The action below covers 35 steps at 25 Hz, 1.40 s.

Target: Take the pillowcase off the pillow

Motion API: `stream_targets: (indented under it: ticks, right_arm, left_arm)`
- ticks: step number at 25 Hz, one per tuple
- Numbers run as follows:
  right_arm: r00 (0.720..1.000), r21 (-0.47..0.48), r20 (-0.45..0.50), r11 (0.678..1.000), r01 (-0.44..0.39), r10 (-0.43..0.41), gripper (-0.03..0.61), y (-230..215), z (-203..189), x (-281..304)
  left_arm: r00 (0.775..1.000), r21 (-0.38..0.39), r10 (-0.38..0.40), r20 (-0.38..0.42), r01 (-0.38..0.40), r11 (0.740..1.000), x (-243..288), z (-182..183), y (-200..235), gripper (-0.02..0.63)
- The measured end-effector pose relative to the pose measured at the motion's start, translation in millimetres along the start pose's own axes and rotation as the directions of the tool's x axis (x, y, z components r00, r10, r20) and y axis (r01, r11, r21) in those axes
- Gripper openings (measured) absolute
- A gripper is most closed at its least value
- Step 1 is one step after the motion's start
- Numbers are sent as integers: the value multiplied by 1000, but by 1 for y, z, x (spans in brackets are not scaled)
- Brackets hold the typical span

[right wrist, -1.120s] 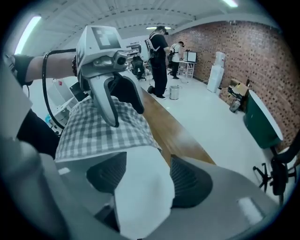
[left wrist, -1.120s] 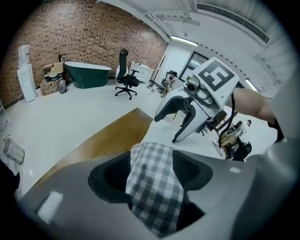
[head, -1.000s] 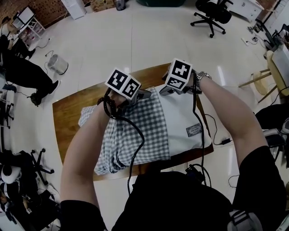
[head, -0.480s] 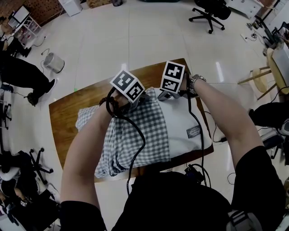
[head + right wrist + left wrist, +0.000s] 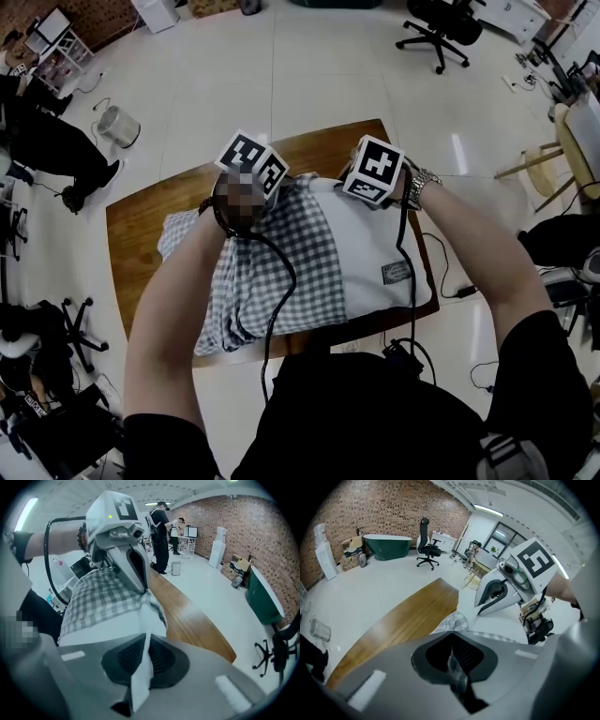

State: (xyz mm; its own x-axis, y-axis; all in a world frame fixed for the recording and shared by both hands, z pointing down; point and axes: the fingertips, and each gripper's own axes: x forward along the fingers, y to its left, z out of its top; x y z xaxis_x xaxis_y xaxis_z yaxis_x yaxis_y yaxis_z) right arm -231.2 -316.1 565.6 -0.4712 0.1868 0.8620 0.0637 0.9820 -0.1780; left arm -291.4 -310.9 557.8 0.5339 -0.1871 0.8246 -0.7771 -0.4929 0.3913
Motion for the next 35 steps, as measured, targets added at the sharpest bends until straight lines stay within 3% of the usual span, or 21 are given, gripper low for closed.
stream_targets:
  ticks: [6,10,14,18,21,28,35]
  right_arm:
    - [997,-63,3,995,83,-83,14,21,-19,-27]
    - [993,-118,14,986,115,-114,14,42,-33,-36]
    - [988,-160,29,975,152,-149,12,54,-37,-50]
    - [983,-165,36,969,186,-182,12,62,-38,-59]
    - [979,-155,29,967,204,-202,12,59,-49,-63]
    - [974,-59,33,972,225,-224,11,49,-79,-71]
    - [958,-27,36,958,286,-285,14,37,-72,-64]
  left_arm:
    - [991,-36,132,-23,-133,991,-22,-29,5,5]
    - [973,-68,228,-48,-231,971,-26,-57,11,5]
    - [942,-106,322,-93,-331,938,-38,-83,27,5]
    - [895,-89,411,-175,-430,898,-49,-118,50,5]
    - [880,-115,435,-190,-460,881,-52,-135,57,5]
    - [876,-202,453,-166,-479,854,-72,-164,56,5]
    - [876,-184,471,-100,-482,857,-82,-158,40,6]
